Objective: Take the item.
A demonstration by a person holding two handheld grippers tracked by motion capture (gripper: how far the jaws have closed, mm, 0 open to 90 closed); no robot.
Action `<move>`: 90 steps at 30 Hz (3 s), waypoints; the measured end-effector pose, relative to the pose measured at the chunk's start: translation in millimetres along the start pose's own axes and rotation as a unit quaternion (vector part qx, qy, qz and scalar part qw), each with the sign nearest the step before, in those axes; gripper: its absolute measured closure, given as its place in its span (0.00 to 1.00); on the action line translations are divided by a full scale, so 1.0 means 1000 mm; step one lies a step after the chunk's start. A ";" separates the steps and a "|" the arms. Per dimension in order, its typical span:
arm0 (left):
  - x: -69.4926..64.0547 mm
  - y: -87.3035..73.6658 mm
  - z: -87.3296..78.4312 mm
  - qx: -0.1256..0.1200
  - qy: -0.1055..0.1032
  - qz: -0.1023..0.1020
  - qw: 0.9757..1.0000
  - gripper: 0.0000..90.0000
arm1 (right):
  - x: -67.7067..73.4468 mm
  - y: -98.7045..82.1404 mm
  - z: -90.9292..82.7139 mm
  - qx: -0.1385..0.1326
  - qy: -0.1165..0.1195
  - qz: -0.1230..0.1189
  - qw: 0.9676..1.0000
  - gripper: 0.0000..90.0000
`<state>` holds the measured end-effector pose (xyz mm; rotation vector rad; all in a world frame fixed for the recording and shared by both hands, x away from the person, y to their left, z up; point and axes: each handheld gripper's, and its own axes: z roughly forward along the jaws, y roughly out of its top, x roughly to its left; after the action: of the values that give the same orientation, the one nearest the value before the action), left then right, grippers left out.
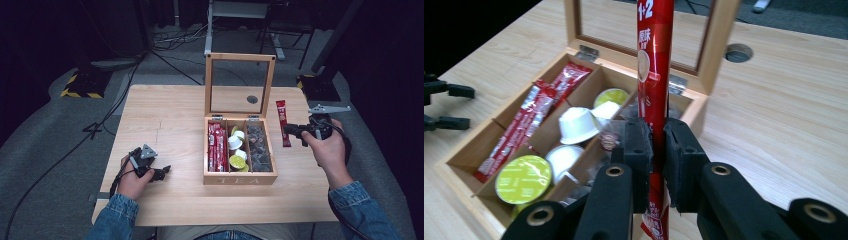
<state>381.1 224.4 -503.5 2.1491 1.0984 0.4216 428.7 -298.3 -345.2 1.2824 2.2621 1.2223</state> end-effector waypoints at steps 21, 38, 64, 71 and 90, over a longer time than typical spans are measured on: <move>0.000 0.000 0.000 0.001 -0.001 0.001 1.000 0.20 | -0.052 -0.054 0.009 0.002 -0.068 0.035 0.997 0.90; 0.000 0.000 0.000 0.001 -0.001 0.001 1.000 0.20 | -0.068 -0.087 0.025 0.000 -0.085 0.080 0.993 0.90; 0.000 0.000 0.000 0.001 -0.001 0.001 1.000 0.20 | -0.078 -0.108 0.040 0.054 -0.093 0.141 0.984 0.90; 0.000 0.000 0.000 0.002 -0.002 0.000 1.000 0.20 | -0.080 -0.111 0.043 0.059 -0.090 0.153 0.982 0.85; 0.007 0.003 0.003 0.005 -0.010 0.008 1.000 0.16 | -0.068 -0.091 0.023 -0.031 -0.048 0.105 0.993 0.44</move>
<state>388.8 227.1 -503.6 2.1675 1.0757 0.4014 428.5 -363.7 -441.4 1.5527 2.0467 1.2584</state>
